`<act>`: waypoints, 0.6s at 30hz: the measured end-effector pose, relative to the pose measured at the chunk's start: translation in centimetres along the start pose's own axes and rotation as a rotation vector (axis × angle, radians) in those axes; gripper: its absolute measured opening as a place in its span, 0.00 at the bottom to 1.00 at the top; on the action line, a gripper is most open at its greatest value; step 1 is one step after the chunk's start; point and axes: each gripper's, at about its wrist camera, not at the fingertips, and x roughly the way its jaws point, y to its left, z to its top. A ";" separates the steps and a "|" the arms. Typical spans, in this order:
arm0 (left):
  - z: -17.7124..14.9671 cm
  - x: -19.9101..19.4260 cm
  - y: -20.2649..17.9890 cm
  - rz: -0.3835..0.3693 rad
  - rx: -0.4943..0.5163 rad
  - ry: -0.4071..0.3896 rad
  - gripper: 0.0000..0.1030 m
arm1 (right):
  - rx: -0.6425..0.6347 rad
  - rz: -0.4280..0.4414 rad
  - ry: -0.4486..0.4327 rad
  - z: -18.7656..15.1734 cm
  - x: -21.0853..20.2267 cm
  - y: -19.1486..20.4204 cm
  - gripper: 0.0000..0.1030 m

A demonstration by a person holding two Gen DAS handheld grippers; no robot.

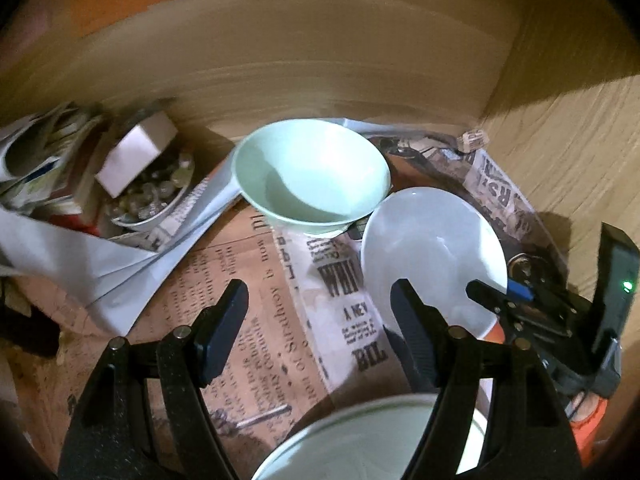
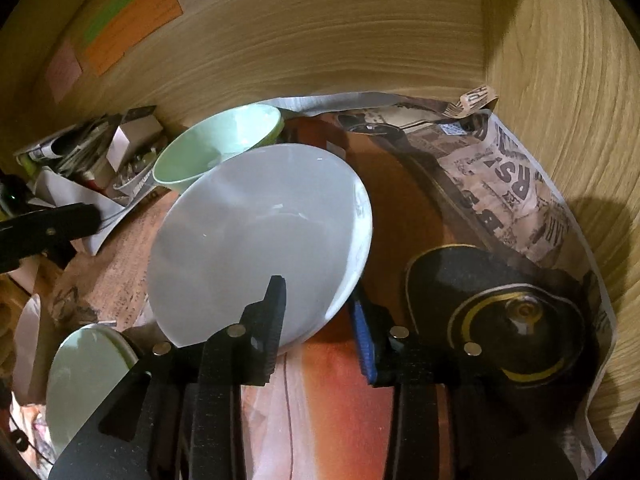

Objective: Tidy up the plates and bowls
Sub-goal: 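Lift the white spotted bowl with the left tool toward the pink bowl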

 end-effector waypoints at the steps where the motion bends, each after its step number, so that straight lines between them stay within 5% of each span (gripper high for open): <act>1: 0.2 0.4 -0.3 -0.004 0.013 0.002 0.72 | 0.004 0.003 -0.003 0.1 0.0 -0.1 0.29; 4: 0.6 1.7 -1.1 0.000 0.033 0.015 0.70 | 0.007 -0.026 -0.040 0.0 -0.3 -0.3 0.30; 7: 0.9 3.1 -1.7 -0.019 0.049 0.054 0.56 | 0.025 -0.009 -0.048 0.1 -0.3 -0.6 0.30; 10: 1.1 4.2 -2.0 -0.040 0.057 0.089 0.39 | 0.028 0.005 -0.038 0.0 0.1 -0.7 0.30; 12: 1.0 4.9 -2.1 -0.063 0.059 0.116 0.18 | 0.026 0.015 -0.038 0.1 0.1 -0.7 0.29; 14: 0.9 5.3 -2.3 -0.083 0.059 0.135 0.10 | 0.029 0.012 -0.053 0.1 -0.1 -0.7 0.24; 18: 0.8 5.5 -2.8 -0.073 0.072 0.133 0.10 | 0.052 0.035 -0.061 0.1 -0.3 -1.0 0.23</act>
